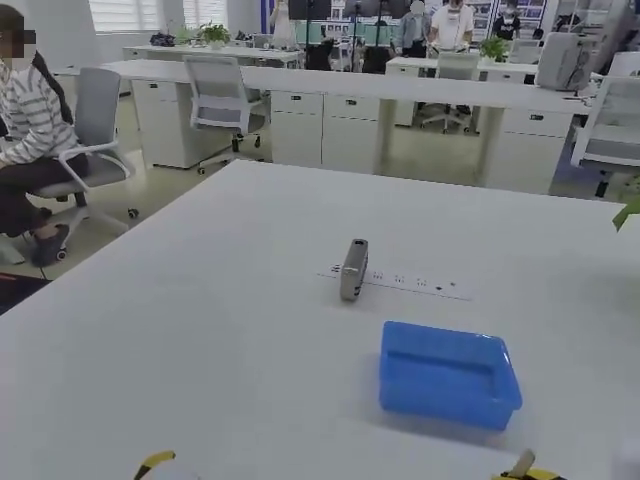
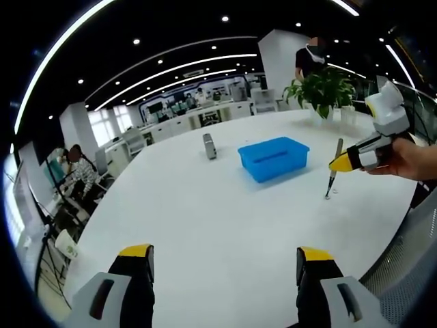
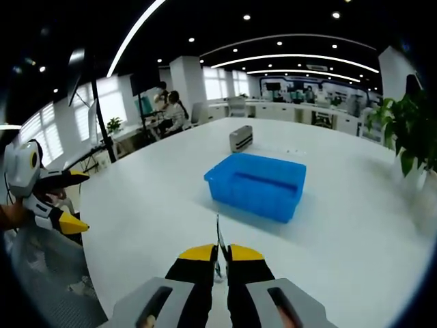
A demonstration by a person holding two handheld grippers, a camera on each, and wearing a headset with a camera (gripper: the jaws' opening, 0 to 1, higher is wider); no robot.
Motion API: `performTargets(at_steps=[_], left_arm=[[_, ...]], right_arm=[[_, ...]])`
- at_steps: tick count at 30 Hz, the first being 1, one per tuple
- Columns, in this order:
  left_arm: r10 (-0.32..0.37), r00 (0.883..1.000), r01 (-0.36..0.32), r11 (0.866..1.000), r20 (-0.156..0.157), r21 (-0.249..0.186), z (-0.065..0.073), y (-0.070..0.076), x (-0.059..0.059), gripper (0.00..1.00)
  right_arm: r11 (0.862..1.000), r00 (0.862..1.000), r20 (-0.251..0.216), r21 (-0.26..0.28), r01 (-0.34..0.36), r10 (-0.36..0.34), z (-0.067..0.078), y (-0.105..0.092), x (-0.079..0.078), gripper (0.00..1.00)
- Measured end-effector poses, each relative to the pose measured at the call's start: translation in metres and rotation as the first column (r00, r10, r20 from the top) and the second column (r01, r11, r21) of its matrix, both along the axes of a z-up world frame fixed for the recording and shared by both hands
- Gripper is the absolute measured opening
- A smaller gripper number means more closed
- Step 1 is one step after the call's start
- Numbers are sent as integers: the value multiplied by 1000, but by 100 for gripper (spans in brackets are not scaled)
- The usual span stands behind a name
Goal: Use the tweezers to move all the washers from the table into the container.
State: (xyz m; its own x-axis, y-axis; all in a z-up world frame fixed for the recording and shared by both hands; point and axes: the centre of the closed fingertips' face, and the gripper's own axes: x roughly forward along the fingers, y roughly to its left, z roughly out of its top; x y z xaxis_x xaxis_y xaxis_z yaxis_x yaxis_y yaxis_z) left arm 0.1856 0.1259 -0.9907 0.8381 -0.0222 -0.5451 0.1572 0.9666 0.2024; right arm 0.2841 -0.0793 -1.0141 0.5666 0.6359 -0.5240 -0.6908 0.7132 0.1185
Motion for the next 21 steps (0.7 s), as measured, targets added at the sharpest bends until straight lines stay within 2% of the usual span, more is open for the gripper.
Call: performTargets(at_steps=[6,8,11,14,21], left_arm=[[-1,1000,1,1000,-1,1,0,0,0,87],[0,1000,0,1000,0,0,0,0,0,87],[-1,1000,1,1000,-5,1,-1,0,0,87],[-2,1000,2,1000,-3,-2,-1,0,0,87],[-2,1000,2,1000,-3,1,-1,0,0,87]], right_arm=[[1000,1000,17,-14,-12,12,-1,3,-2,2],[999,999,37,-38,-14,15,-1,2,-2,2],[999,1000,15,-33,-5,6,-1,2,0,1],[999,1000,15,-49,-10,11,0,1,1,1],[1000,1000,15,-9,-14,14,18,6,5,0]])
